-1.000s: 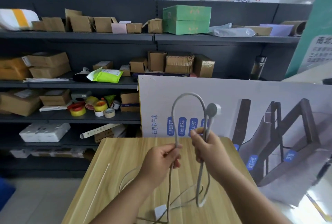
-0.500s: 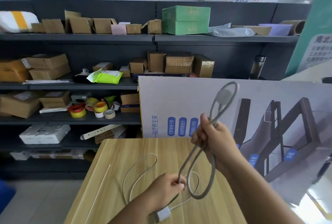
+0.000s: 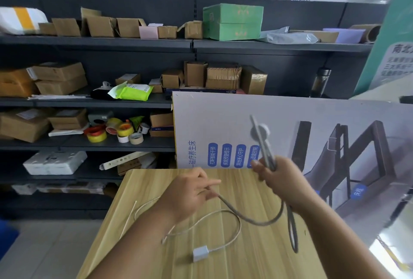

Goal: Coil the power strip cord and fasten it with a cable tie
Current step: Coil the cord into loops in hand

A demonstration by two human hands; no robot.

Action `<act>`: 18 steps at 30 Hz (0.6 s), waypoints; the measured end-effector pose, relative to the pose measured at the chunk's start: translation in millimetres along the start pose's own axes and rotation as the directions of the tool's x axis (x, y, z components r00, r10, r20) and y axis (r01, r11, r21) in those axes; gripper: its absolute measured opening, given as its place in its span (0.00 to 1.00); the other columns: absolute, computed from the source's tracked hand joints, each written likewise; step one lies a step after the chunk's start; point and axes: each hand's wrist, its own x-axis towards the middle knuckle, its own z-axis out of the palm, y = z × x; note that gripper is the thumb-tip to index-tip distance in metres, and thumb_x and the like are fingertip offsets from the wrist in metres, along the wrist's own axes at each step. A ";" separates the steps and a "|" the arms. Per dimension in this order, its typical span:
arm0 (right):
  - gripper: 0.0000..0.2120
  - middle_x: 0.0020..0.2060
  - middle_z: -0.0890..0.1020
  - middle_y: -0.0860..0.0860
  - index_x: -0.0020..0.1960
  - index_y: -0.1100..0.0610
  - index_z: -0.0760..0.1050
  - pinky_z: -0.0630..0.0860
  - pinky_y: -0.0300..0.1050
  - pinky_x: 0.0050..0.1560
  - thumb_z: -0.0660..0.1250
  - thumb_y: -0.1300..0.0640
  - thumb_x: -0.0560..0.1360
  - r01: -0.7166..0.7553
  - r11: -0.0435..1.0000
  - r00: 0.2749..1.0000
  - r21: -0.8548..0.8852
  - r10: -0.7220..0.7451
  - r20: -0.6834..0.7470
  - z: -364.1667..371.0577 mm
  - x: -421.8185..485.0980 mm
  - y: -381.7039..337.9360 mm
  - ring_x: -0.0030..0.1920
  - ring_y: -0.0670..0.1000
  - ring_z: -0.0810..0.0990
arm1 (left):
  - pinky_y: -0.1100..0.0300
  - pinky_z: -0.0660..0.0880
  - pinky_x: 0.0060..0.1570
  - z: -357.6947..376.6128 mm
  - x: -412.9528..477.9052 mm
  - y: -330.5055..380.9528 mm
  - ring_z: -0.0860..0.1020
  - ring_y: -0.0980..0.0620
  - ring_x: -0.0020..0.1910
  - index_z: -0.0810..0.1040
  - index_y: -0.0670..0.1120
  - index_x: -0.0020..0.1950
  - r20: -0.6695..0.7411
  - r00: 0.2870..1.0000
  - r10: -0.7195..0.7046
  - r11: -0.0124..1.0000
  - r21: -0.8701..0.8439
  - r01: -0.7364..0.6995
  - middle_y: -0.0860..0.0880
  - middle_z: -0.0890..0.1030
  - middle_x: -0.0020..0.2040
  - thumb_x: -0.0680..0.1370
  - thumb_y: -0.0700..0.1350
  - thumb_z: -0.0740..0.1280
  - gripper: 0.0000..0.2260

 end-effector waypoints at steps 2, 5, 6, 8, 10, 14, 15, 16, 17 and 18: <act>0.16 0.23 0.76 0.45 0.39 0.59 0.80 0.65 0.34 0.27 0.68 0.47 0.76 0.049 0.998 0.994 -0.044 -0.044 0.101 18.5 -9.8 -5.9 0.22 0.42 0.67 | 0.74 0.66 0.37 -5.9 11.7 14.5 0.71 0.67 0.38 0.79 0.53 0.53 -0.024 0.998 0.063 0.997 0.050 -0.062 0.62 0.69 0.42 0.68 0.52 0.77 0.16; 0.13 0.22 0.73 0.42 0.40 0.56 0.80 0.63 0.33 0.28 0.67 0.48 0.77 0.111 0.993 0.946 0.049 -0.120 0.302 43.8 -21.9 -10.3 0.22 0.41 0.65 | 0.67 0.68 0.34 -7.3 23.2 29.1 0.68 0.59 0.34 0.66 0.58 0.46 -0.040 0.992 0.123 0.985 0.126 -0.117 0.60 0.67 0.43 0.68 0.48 0.77 0.19; 0.10 0.25 0.76 0.42 0.42 0.55 0.80 0.64 0.32 0.27 0.67 0.50 0.77 0.086 0.986 0.927 0.141 -0.132 0.352 48.8 -24.5 -10.3 0.23 0.40 0.68 | 0.66 0.68 0.34 -8.0 24.5 33.9 0.68 0.58 0.35 0.64 0.60 0.44 -0.044 0.990 0.135 0.983 0.131 -0.128 0.59 0.67 0.43 0.70 0.45 0.75 0.20; 0.07 0.28 0.80 0.46 0.40 0.54 0.79 0.66 0.32 0.27 0.68 0.56 0.77 0.022 0.944 0.909 0.329 -0.157 0.387 53.3 -27.4 -9.2 0.25 0.40 0.71 | 0.63 0.72 0.37 -9.5 23.5 40.0 0.72 0.56 0.39 0.63 0.58 0.43 -0.071 0.988 0.136 0.988 0.079 -0.130 0.57 0.68 0.45 0.71 0.41 0.73 0.19; 0.11 0.24 0.76 0.46 0.34 0.53 0.74 0.66 0.35 0.28 0.69 0.56 0.75 0.006 0.894 0.923 0.448 -0.178 0.343 53.5 -28.6 -6.9 0.24 0.42 0.69 | 0.59 0.76 0.42 -10.9 19.1 37.7 0.76 0.55 0.40 0.66 0.51 0.44 -0.097 0.993 0.074 0.992 -0.097 -0.083 0.52 0.72 0.44 0.70 0.43 0.74 0.16; 0.13 0.23 0.72 0.50 0.32 0.53 0.74 0.70 0.42 0.34 0.67 0.51 0.74 0.012 0.832 0.960 0.554 -0.165 0.226 43.8 -23.6 -0.7 0.27 0.50 0.70 | 0.51 0.77 0.46 -11.9 6.0 6.0 0.78 0.52 0.37 0.73 0.52 0.49 0.043 0.990 -0.132 0.935 -0.325 0.139 0.50 0.79 0.39 0.73 0.60 0.69 0.14; 0.13 0.24 0.74 0.50 0.33 0.54 0.74 0.72 0.45 0.37 0.67 0.53 0.75 0.019 0.832 0.960 0.554 -0.170 0.223 40.0 -22.0 0.7 0.29 0.51 0.72 | 0.50 0.77 0.45 -9.1 2.1 -1.4 0.78 0.55 0.35 0.76 0.54 0.49 0.086 0.985 -0.152 0.933 -0.316 0.171 0.52 0.79 0.37 0.76 0.59 0.66 0.10; 0.13 0.25 0.75 0.51 0.34 0.55 0.74 0.74 0.46 0.40 0.66 0.55 0.77 0.014 0.836 0.957 0.548 -0.171 0.236 36.4 -20.3 2.4 0.31 0.52 0.75 | 0.54 0.77 0.41 -7.0 -1.6 -5.5 0.76 0.59 0.33 0.79 0.55 0.50 0.109 0.978 -0.176 0.930 -0.308 0.201 0.55 0.79 0.34 0.78 0.57 0.63 0.08; 0.12 0.27 0.77 0.51 0.35 0.56 0.75 0.75 0.47 0.42 0.66 0.58 0.78 -0.014 0.839 0.951 0.545 -0.157 0.267 32.9 -19.2 3.1 0.33 0.52 0.78 | 0.63 0.74 0.37 -5.2 -4.2 -6.8 0.75 0.62 0.30 0.80 0.57 0.51 0.096 0.978 -0.184 0.939 -0.277 0.204 0.60 0.79 0.32 0.80 0.54 0.61 0.08; 0.10 0.28 0.78 0.52 0.37 0.58 0.75 0.76 0.47 0.43 0.66 0.60 0.78 -0.057 0.840 0.943 0.539 -0.132 0.305 30.7 -18.3 4.4 0.35 0.52 0.79 | 0.69 0.71 0.37 -4.7 -5.0 -4.3 0.75 0.65 0.31 0.81 0.57 0.55 0.068 0.982 -0.175 0.955 -0.233 0.186 0.65 0.79 0.32 0.81 0.51 0.61 0.09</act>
